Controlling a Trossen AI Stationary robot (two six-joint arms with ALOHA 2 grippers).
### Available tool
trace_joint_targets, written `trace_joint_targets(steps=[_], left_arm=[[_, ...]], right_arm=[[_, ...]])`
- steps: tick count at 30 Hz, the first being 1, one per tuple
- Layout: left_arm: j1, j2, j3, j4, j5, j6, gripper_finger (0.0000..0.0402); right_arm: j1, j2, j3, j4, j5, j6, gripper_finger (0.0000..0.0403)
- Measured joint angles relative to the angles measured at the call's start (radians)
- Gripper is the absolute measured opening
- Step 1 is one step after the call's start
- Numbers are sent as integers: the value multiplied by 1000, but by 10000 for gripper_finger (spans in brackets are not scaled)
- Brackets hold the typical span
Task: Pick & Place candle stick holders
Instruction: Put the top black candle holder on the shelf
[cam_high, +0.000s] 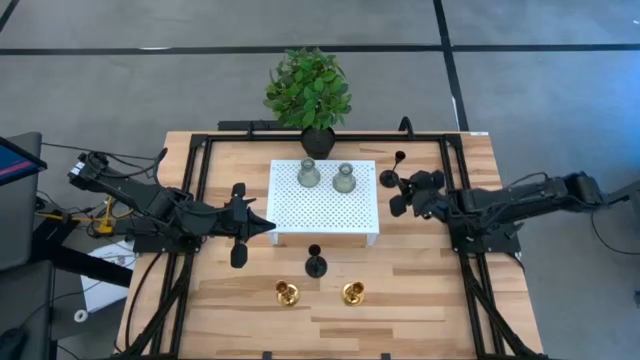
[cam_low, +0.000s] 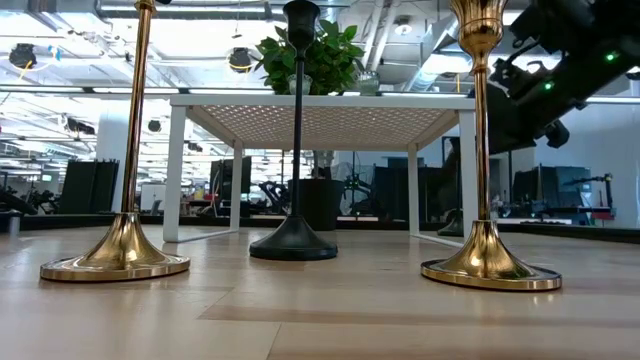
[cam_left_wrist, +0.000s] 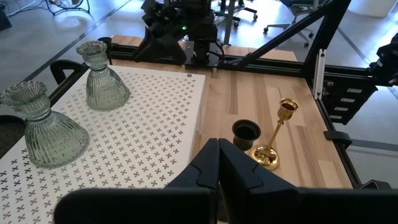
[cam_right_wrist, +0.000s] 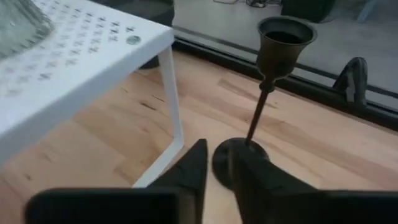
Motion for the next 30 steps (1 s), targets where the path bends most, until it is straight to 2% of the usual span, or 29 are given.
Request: trace_joint_targets(steps=[8, 12, 17, 22, 30], left_arm=[[0, 0, 0, 0, 0, 0, 3], [0, 0, 0, 0, -1, 0, 3], [0, 0, 0, 0, -14, -1, 3], [0, 0, 0, 0, -14, -1, 3], [0, 0, 0, 0, -13, -5, 3]], right_arm=[[-109, 0, 0, 19, -78, -56, 199], [-161, 3, 0, 102, -160, -162, 243], [-247, 55, 1, 154, -172, -200, 247], [-320, 158, 1, 258, -289, -235, 238], [-385, 313, 0, 377, -285, -237, 204]])
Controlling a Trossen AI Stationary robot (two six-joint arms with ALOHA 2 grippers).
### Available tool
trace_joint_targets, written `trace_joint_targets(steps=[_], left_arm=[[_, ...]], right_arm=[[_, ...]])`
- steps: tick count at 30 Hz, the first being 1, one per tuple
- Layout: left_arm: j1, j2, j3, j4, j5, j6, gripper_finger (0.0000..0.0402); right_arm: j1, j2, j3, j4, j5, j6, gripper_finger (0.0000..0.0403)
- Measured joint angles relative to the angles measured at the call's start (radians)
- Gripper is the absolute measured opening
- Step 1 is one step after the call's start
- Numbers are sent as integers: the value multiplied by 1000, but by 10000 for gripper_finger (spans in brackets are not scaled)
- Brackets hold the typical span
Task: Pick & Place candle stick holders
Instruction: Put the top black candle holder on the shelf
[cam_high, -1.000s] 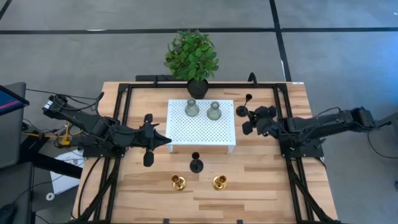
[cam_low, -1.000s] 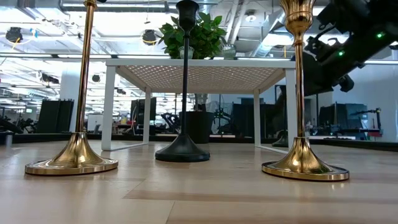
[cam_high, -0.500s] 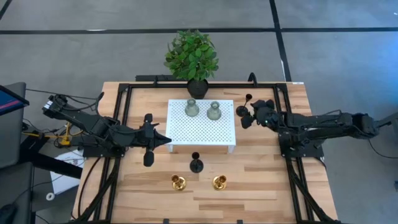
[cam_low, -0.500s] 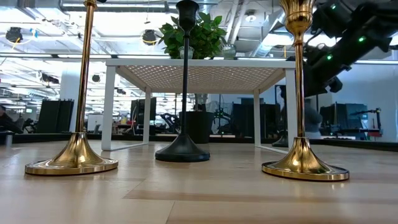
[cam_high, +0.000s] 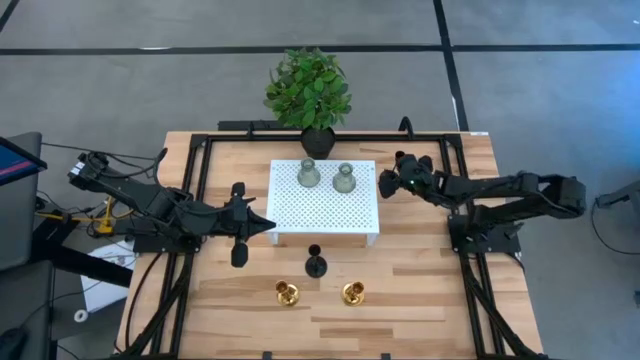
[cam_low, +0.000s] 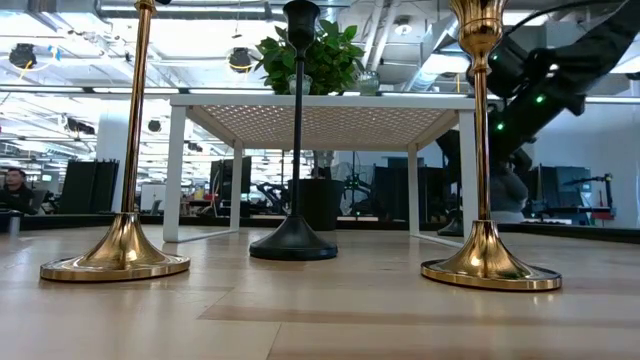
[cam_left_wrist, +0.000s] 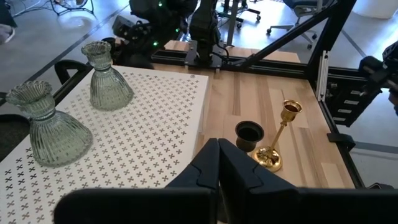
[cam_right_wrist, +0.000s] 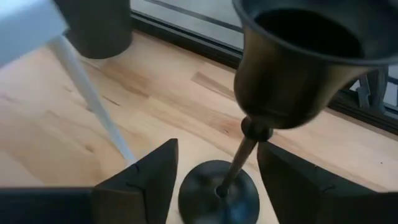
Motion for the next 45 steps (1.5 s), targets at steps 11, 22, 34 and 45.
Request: trace_joint_targets(steps=[11, 22, 34, 45], left_arm=[[0, 0, 0, 0, -9, 0, 3], [0, 0, 0, 0, -9, 0, 3], [0, 0, 0, 0, -9, 0, 3], [0, 0, 0, 0, -9, 0, 3]], right_arm=[[-22, 20, 0, 26, 3, -38, 31], [-20, -184, 88, -221, -2, -129, 7], [42, -360, 445, -640, -43, -122, 2], [278, -238, 727, -774, -49, -49, 1]])
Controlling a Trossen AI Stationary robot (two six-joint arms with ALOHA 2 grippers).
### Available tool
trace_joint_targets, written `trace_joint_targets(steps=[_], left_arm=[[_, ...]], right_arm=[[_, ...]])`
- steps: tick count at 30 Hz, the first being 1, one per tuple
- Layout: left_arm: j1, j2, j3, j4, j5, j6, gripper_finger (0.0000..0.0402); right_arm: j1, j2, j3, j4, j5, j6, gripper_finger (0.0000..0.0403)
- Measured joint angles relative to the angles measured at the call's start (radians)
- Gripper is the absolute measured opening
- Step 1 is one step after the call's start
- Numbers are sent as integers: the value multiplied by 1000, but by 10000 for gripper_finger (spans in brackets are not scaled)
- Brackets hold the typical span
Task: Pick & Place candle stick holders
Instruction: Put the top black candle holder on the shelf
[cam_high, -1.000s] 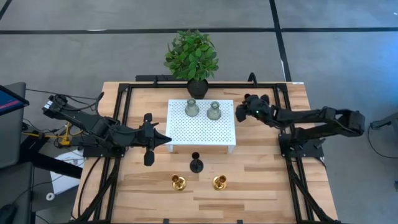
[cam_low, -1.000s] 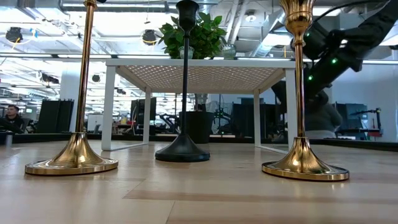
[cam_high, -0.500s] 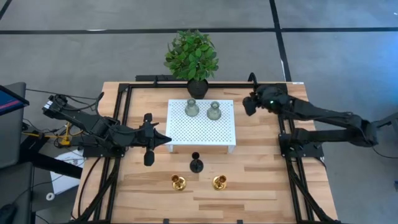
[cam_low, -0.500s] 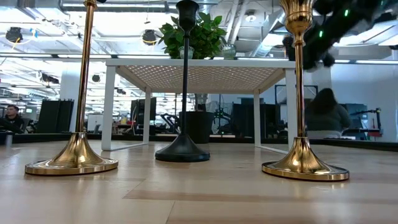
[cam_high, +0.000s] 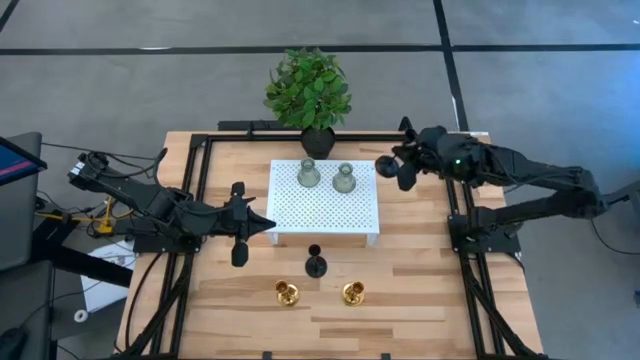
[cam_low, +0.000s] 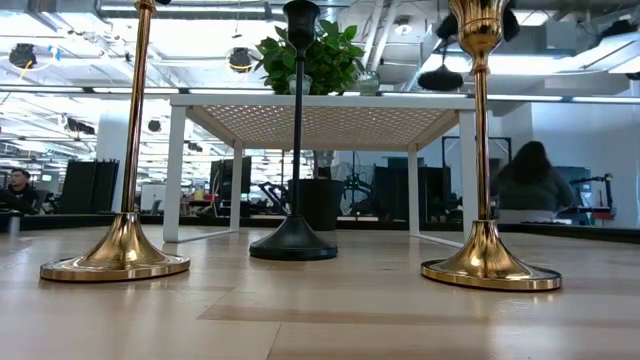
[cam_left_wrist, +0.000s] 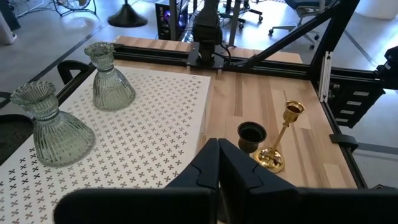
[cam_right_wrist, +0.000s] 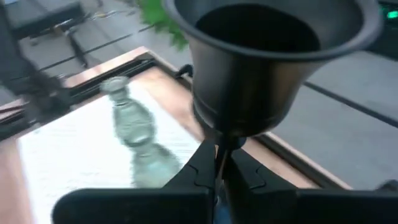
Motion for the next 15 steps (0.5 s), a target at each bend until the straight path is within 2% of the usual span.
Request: trace_joint_targets(steps=[8, 15], left_arm=[[0, 0, 0, 0, 0, 0, 3], [0, 0, 0, 0, 0, 0, 3]], right_arm=[[154, 203, 212, -188, 17, 111, 1], [250, 367, 369, -194, -16, 104, 0]])
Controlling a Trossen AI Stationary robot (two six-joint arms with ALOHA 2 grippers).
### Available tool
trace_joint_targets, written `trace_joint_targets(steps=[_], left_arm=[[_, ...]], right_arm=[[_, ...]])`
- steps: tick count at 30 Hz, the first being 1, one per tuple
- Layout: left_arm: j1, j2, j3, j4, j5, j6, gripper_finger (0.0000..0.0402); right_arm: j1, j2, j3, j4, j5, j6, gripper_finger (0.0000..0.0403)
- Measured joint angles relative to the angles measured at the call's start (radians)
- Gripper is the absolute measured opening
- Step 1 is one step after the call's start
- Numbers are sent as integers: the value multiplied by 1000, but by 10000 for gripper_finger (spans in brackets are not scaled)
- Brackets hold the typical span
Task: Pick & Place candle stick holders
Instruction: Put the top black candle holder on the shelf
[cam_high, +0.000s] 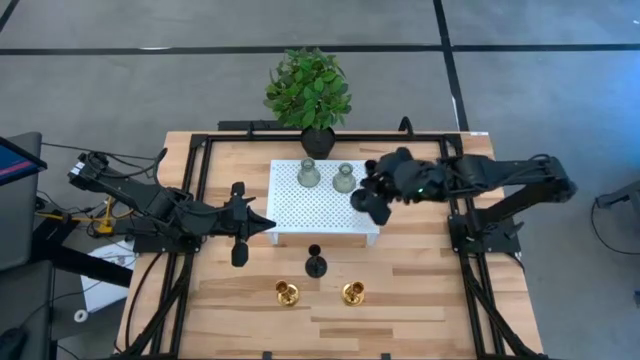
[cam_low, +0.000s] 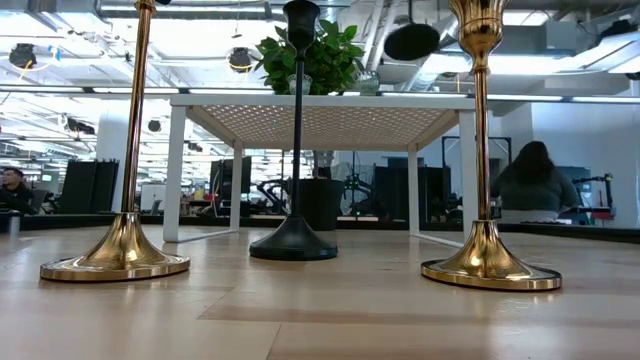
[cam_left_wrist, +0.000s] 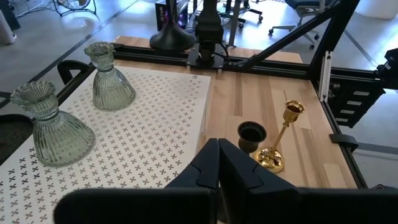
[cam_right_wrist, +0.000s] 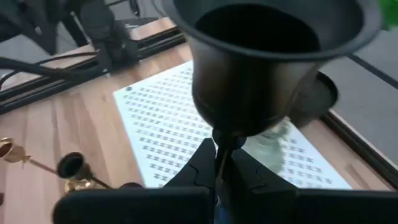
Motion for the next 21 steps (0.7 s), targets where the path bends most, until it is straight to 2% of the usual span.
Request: trace_joint_targets(steps=[6, 16, 21], left_arm=[[0, 0, 0, 0, 0, 0, 3], [0, 0, 1, -1, 0, 0, 3], [0, 0, 1, 0, 0, 0, 3]], right_arm=[[22, 124, 83, 8, -19, -29, 0], [-17, 257, 91, 266, -108, -192, 0], [-62, 300, 91, 320, -180, -212, 0]])
